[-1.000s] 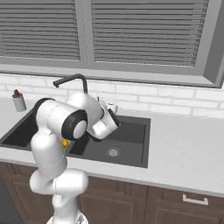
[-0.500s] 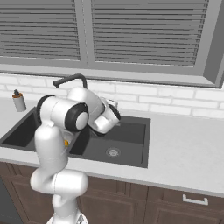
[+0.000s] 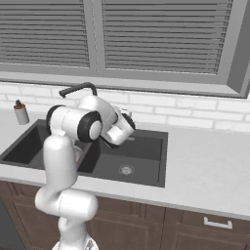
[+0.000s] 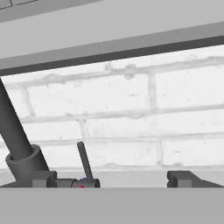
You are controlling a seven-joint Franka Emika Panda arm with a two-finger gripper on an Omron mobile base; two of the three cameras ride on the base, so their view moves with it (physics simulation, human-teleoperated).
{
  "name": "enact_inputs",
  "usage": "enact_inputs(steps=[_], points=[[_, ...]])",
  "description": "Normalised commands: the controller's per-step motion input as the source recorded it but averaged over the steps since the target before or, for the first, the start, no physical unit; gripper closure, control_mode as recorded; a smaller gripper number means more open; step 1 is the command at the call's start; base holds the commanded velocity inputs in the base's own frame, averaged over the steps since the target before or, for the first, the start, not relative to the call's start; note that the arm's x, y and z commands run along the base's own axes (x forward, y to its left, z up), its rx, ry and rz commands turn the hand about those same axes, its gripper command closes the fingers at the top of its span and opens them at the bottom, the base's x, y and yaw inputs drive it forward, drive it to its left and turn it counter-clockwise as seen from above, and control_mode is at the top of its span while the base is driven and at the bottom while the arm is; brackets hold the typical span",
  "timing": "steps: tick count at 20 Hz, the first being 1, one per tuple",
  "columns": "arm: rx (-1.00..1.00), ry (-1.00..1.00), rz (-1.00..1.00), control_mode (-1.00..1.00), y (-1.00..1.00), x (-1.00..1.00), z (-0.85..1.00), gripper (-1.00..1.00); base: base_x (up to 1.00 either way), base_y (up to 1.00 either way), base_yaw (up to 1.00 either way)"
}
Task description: Put the colander in the sink, put the tangerine, peach, apple in the colander, and turn on the sink faucet and pour water over the colander.
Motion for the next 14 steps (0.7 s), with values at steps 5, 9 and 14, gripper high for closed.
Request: enact_inputs(steps=[5, 9, 14], points=[[0.0, 0.0, 0.0, -1.0, 0.02, 0.2, -0.11, -1.0, 0.0, 0.0, 0.0], [0.0, 0.0, 0.0, -1.0, 0.03, 0.23, -0.11, -1.0, 0.0, 0.0, 0.0], [0.0, 0.0, 0.0, -1.0, 0.08, 0.19, -0.11, -1.0, 0.0, 0.0, 0.0]])
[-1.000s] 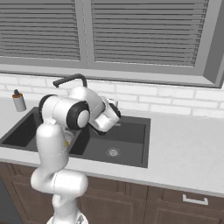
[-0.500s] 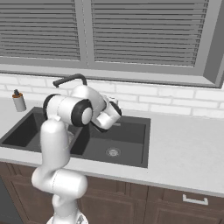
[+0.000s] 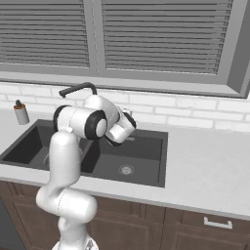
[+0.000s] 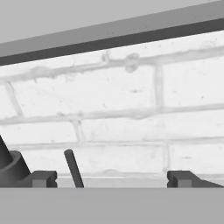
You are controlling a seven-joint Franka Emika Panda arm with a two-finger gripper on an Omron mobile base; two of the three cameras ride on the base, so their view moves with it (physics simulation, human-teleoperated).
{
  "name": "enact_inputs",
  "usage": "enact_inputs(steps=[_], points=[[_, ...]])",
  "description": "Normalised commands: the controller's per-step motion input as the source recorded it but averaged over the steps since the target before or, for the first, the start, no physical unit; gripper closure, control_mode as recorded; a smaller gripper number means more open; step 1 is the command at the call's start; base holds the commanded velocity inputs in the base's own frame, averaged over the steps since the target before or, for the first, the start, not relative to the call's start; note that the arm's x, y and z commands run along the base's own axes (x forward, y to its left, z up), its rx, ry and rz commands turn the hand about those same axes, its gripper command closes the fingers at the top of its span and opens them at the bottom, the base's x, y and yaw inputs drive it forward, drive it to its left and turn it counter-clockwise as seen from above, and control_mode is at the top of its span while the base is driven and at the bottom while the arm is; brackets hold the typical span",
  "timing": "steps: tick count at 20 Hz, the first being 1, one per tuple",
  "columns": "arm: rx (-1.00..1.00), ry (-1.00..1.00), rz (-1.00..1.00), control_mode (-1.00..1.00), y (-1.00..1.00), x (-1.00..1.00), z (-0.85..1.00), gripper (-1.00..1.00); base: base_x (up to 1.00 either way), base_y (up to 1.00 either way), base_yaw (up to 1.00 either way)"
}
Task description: Put the colander in the sink, put the tangerine, peach, apple in the colander, and turn on the sink faucet and pour water over the colander.
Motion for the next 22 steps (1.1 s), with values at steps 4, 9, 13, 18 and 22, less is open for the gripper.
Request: enact_inputs(steps=[4, 9, 13, 18, 22], points=[[0.0, 0.0, 0.0, -1.0, 0.08, 0.1, -0.13, -1.0, 0.0, 0.0, 0.0], [0.0, 0.0, 0.0, -1.0, 0.09, 0.09, -0.13, -1.0, 0.0, 0.0, 0.0], [0.0, 0.01, 0.01, -1.0, 0.06, 0.06, -0.14, -1.0, 0.0, 0.0, 0.0], [0.0, 0.02, 0.01, -1.0, 0.13, 0.14, -0.14, -1.0, 0.0, 0.0, 0.0], [0.0, 0.02, 0.0, -1.0, 0.14, 0.16, -0.14, -1.0, 0.0, 0.0, 0.0]])
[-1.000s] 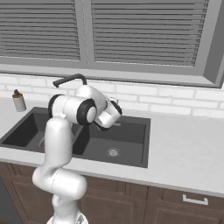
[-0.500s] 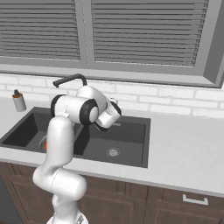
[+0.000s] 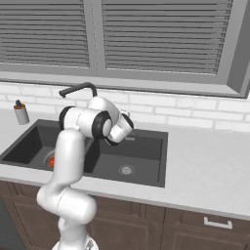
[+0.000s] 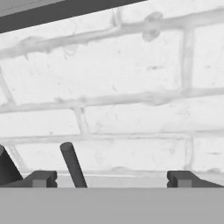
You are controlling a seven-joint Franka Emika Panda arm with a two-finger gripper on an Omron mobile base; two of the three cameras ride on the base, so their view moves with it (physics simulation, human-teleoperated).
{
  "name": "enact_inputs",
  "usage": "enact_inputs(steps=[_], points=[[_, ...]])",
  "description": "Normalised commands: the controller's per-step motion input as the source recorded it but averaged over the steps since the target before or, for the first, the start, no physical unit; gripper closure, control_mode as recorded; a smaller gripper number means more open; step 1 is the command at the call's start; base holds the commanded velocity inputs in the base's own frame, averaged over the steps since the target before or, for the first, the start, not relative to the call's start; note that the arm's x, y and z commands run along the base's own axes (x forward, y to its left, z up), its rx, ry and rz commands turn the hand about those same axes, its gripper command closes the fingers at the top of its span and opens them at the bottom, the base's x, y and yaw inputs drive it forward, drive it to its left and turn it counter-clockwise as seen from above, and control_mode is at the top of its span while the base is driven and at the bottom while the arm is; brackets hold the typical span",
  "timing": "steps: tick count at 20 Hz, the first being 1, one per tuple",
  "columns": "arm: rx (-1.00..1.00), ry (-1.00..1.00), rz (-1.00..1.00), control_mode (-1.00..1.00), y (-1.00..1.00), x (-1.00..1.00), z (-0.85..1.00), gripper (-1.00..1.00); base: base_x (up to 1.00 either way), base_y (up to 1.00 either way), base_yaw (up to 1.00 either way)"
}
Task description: Put the colander in the sink, put the tangerine, peach, apple in the colander, and turn on the sink faucet and pour water over the colander.
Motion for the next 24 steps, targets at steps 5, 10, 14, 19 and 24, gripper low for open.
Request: enact_inputs(steps=[5, 10, 14, 19, 24], points=[[0.0, 0.0, 0.0, -1.0, 0.08, 0.13, -0.09, -1.0, 0.0, 0.0, 0.0], [0.0, 0.0, 0.0, -1.0, 0.06, 0.14, -0.03, -1.0, 0.0, 0.0, 0.0], [0.0, 0.0, 0.0, -1.0, 0.1, 0.08, -0.01, -1.0, 0.0, 0.0, 0.0], [0.0, 0.0, 0.0, -1.0, 0.15, 0.06, -0.01, -1.0, 0.0, 0.0, 0.0], [0.0, 0.0, 0.0, -1.0, 0.09, 0.04, -0.03, -1.0, 0.0, 0.0, 0.0]])
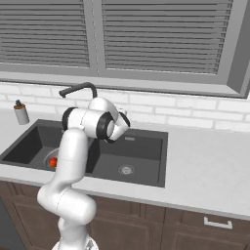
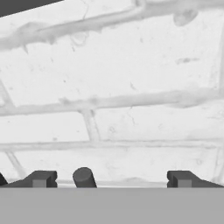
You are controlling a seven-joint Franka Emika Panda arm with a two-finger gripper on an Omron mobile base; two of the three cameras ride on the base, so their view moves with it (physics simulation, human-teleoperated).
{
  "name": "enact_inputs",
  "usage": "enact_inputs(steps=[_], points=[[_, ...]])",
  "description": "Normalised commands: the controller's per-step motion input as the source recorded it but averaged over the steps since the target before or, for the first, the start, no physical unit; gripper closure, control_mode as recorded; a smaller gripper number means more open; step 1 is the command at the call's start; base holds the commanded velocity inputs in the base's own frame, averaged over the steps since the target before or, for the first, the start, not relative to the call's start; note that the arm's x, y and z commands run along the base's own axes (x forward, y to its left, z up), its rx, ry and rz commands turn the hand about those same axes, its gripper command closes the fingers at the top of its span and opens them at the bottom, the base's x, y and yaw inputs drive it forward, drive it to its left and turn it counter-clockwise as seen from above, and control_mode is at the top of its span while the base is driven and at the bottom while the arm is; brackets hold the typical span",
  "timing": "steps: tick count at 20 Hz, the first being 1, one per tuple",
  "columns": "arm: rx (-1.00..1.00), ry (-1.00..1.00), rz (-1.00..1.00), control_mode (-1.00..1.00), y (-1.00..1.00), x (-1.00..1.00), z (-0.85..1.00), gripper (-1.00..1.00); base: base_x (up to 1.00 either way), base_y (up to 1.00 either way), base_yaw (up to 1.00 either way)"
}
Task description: Put the colander in the sink, put the tangerine, peach, apple in the colander, and turn on the sink faucet and pour water over the colander.
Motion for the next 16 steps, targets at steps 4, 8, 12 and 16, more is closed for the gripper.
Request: enact_inputs(steps=[4, 8, 12, 16], points=[[0.0, 0.0, 0.02, -1.0, 0.0, 0.0, -0.05, -1.0, 0.0, 0.0, 0.0], [0.0, 0.0, 0.03, -1.0, 0.0, 0.0, -0.03, -1.0, 0.0, 0.0, 0.0], [0.0, 0.0, 0.03, -1.0, 0.0, 0.02, 0.0, -1.0, 0.0, 0.0, 0.0], [0.0, 0.0, 0.03, -1.0, 0.0, 0.02, 0.0, -1.0, 0.0, 0.0, 0.0]])
